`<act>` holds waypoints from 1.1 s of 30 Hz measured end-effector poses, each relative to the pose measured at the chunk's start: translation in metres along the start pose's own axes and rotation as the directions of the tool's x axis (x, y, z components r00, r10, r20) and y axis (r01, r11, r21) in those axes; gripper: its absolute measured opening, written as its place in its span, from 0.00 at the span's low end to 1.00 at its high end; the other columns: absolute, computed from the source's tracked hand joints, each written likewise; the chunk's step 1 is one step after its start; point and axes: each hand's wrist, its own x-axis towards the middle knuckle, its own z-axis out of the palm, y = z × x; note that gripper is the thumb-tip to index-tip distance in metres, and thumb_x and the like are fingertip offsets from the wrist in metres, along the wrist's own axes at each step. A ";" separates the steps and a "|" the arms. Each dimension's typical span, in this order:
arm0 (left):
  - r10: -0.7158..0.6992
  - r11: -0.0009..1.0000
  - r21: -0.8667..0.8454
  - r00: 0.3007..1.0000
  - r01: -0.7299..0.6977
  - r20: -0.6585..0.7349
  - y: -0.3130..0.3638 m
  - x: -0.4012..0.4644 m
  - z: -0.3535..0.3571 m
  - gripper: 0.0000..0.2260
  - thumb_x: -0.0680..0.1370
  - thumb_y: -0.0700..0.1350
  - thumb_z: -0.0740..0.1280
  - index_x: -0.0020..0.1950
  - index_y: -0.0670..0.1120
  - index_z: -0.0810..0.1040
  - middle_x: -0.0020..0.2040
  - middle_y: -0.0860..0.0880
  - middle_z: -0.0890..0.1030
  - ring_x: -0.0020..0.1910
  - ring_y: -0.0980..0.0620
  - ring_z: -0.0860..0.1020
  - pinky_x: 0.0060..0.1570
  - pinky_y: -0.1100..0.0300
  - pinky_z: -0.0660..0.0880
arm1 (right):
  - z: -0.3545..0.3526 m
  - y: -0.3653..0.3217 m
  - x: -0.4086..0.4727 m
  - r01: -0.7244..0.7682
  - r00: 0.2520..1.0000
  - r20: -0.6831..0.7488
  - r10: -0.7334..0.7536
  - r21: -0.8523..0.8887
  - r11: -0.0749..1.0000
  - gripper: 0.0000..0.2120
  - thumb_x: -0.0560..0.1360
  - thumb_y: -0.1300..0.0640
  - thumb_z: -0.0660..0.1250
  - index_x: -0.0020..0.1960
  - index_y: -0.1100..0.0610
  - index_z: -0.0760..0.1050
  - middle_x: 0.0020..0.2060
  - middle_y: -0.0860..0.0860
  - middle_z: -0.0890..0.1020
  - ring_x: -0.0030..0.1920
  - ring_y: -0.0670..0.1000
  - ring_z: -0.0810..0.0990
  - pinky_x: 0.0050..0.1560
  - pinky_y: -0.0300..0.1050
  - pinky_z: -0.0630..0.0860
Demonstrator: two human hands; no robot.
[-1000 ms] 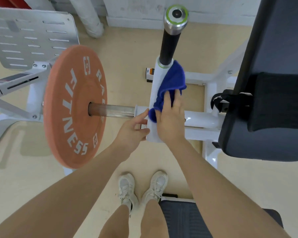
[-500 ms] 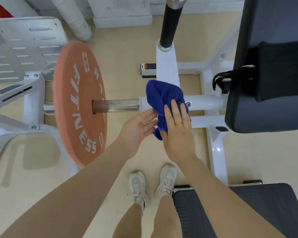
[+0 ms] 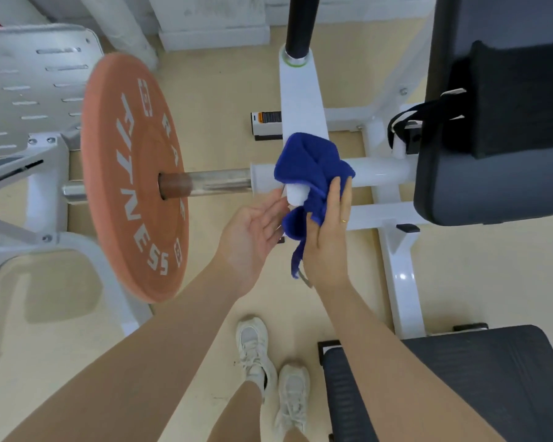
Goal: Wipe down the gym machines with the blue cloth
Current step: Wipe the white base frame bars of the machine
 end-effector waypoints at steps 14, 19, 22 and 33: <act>0.473 0.798 0.372 0.875 -0.473 0.098 -0.067 0.087 -0.034 0.15 0.76 0.44 0.56 0.55 0.60 0.76 0.58 0.58 0.77 0.54 0.66 0.76 0.53 0.71 0.70 | 0.027 0.117 0.038 -0.088 0.986 0.145 0.086 0.012 0.996 0.17 0.77 0.54 0.61 0.52 0.70 0.65 0.30 0.59 0.73 0.29 0.56 0.71 0.30 0.51 0.70; 0.596 0.711 0.389 0.795 -0.586 0.110 -0.073 0.095 -0.041 0.18 0.79 0.34 0.55 0.59 0.54 0.74 0.56 0.53 0.75 0.53 0.60 0.76 0.58 0.67 0.71 | 0.011 0.075 0.040 0.212 0.974 0.038 -0.224 0.205 0.956 0.09 0.78 0.65 0.60 0.49 0.56 0.61 0.38 0.42 0.73 0.37 0.39 0.75 0.37 0.26 0.69; 0.625 0.659 0.441 0.770 -0.609 0.129 -0.075 0.098 -0.042 0.16 0.80 0.37 0.55 0.65 0.48 0.73 0.59 0.48 0.74 0.56 0.52 0.75 0.54 0.65 0.74 | 0.010 0.090 0.041 0.230 0.962 0.106 -0.253 0.193 0.954 0.13 0.77 0.69 0.59 0.40 0.54 0.63 0.26 0.41 0.75 0.26 0.44 0.72 0.28 0.32 0.68; 0.634 0.543 0.593 0.753 -0.595 0.174 -0.081 0.098 -0.045 0.16 0.81 0.49 0.57 0.68 0.62 0.67 0.65 0.58 0.72 0.64 0.57 0.72 0.63 0.51 0.71 | -0.019 0.094 0.029 0.207 0.962 0.132 -0.237 -0.922 0.327 0.10 0.77 0.60 0.61 0.57 0.60 0.67 0.47 0.55 0.77 0.46 0.56 0.76 0.29 0.43 0.62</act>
